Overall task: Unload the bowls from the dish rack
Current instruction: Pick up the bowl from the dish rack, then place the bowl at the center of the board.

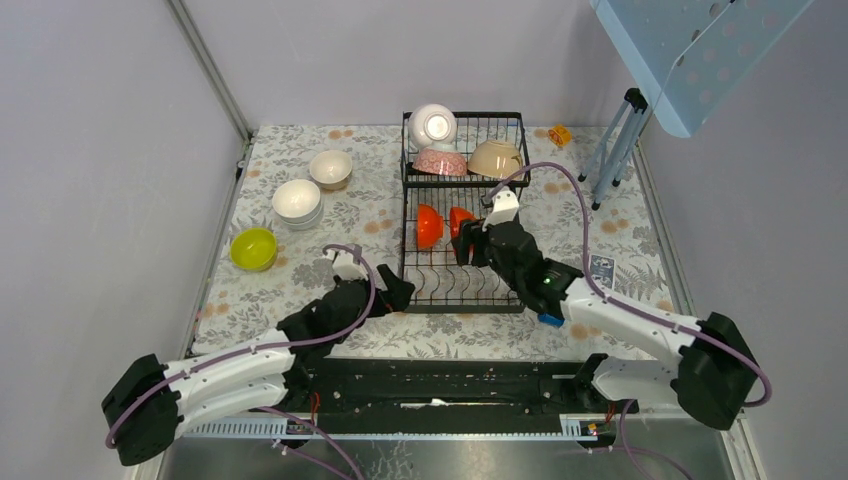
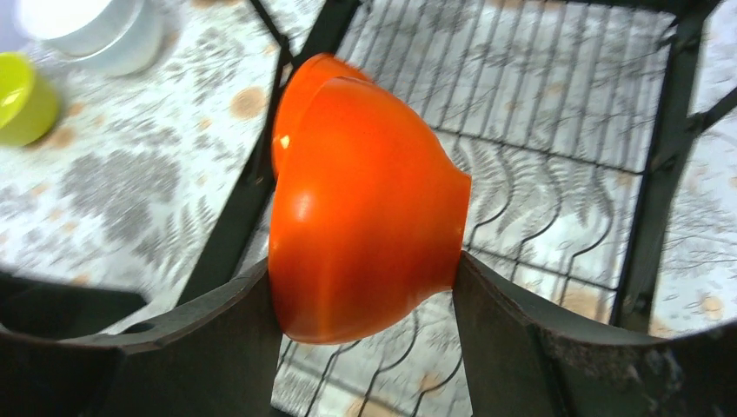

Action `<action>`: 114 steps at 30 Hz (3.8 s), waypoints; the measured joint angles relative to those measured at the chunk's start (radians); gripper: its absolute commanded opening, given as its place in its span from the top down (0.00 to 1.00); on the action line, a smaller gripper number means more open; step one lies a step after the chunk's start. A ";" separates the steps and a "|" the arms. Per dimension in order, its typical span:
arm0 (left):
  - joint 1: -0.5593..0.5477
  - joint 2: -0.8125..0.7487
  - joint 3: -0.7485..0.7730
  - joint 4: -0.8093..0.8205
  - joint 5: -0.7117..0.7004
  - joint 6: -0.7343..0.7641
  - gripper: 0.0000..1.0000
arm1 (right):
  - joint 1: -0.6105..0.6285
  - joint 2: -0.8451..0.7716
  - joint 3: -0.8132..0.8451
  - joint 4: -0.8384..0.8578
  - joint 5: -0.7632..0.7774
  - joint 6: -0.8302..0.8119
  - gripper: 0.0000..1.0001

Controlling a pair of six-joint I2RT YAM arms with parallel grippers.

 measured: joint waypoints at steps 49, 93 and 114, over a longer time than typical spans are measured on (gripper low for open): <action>0.001 -0.322 0.036 -0.021 0.534 0.081 0.29 | 0.005 -0.512 -0.613 0.693 -0.805 0.784 0.67; -0.015 -0.152 0.227 -0.238 0.451 0.172 0.77 | 0.005 -0.457 -0.554 0.501 -0.778 0.671 0.69; -0.041 -0.102 0.227 -0.254 0.417 0.189 1.00 | 0.005 -0.441 -0.549 0.488 -0.778 0.665 0.60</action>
